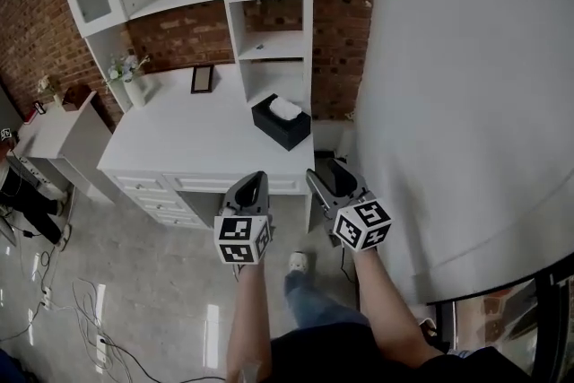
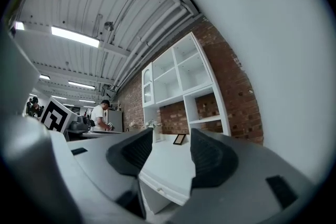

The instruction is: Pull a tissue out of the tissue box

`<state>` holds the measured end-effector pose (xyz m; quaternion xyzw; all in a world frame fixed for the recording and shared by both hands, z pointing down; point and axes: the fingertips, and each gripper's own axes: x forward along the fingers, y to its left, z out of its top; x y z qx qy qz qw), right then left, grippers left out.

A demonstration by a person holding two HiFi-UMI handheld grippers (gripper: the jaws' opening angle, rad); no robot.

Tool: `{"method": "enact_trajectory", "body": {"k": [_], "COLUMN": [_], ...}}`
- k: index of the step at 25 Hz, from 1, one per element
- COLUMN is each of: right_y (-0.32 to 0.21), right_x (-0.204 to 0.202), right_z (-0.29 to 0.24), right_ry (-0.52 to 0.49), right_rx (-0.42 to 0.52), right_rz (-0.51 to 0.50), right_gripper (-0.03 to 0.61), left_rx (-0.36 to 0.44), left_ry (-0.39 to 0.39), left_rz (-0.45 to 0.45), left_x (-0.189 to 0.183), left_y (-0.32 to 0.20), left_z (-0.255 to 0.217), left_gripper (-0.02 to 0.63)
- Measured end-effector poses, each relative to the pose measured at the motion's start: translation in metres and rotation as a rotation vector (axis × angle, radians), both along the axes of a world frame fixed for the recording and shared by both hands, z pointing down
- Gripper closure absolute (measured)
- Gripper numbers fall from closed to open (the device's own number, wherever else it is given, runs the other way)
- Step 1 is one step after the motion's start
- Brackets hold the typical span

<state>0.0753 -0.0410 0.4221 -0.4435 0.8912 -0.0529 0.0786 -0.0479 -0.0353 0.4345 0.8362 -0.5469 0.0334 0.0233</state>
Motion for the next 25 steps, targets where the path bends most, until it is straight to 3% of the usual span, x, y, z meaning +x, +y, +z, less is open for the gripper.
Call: {"method": "enact_trajectory", "body": {"k": [5, 16, 25], "right_y": [-0.091, -0.275, -0.348], "right_x": [-0.02, -0.035, -0.032], "right_z": [0.014, 0.048, 0.069], "right_ry": [0.012, 0.038, 0.054], "right_rx": [-0.052, -0.152, -0.216], "right_rz": [-0.002, 0.006, 0.008], "right_gripper": [0.371, 0.371, 0.371], "left_rx": [-0.044, -0.116, -0.148], "left_ry": [0.006, -0.009, -0.019], "left_rz": [-0.018, -0.004, 0.003], "left_x": [-0.026, -0.043, -0.042], "left_y": [-0.086, -0.272, -0.344], "left_z": [0.015, 0.041, 0.051], "left_gripper": [0.606, 0.604, 0.605]}}
